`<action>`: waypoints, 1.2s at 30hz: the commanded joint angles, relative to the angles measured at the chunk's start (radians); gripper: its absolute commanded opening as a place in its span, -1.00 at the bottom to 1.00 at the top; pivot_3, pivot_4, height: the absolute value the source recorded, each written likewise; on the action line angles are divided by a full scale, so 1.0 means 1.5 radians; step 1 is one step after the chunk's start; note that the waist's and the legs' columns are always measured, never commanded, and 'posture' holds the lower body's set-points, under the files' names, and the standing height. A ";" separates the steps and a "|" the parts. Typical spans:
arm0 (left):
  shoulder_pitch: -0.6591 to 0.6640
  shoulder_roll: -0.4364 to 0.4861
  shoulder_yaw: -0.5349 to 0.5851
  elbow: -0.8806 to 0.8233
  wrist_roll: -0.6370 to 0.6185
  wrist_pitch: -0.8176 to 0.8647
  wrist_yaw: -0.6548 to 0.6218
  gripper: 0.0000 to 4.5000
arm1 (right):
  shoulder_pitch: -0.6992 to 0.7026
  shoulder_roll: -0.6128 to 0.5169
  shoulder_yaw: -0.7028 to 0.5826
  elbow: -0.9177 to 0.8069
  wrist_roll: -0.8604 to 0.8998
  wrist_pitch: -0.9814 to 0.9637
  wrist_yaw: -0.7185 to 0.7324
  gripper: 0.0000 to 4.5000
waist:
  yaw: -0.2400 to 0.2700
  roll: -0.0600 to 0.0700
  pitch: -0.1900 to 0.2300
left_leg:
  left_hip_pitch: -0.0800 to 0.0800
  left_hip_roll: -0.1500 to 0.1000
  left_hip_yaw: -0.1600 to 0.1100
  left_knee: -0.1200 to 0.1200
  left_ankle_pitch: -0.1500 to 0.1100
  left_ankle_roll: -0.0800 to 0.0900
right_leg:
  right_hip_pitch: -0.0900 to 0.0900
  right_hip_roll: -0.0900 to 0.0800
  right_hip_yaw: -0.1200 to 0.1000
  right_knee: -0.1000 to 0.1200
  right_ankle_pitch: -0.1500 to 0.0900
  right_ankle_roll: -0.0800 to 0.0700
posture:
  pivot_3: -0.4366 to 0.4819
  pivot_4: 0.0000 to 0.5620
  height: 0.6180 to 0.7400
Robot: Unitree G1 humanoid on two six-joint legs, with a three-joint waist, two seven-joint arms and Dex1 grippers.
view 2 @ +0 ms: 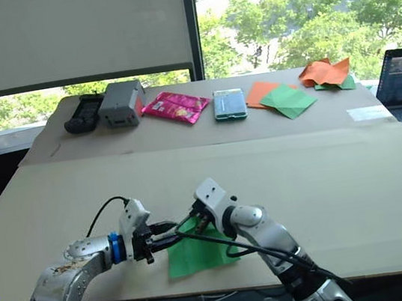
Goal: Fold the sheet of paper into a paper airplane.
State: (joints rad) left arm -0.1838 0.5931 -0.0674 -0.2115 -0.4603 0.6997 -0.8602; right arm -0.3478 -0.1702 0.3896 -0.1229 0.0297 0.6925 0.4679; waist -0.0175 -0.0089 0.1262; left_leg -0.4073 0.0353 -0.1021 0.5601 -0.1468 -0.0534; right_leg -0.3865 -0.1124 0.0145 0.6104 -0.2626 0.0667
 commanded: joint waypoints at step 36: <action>-0.077 -0.048 -0.127 0.158 0.129 -0.076 -0.022 -0.98 | 0.016 0.006 0.026 -0.001 -0.017 0.056 -0.023 -1.00 | 0.000 0.000 -0.003 | 0.001 0.000 0.000 0.000 0.000 0.000 | 0.001 0.001 0.001 0.001 0.000 0.000 | -0.05 -0.47 0.68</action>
State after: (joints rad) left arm -0.3282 0.5066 -0.2228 0.0133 -0.2983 0.5698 -0.8850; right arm -0.3418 -0.1531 0.4102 -0.1433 0.0123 0.7316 0.4333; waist -0.0178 -0.0089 0.1213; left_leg -0.4050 0.0355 -0.1022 0.5604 -0.1465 -0.0531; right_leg -0.3845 -0.1109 0.0156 0.6115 -0.2624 0.0666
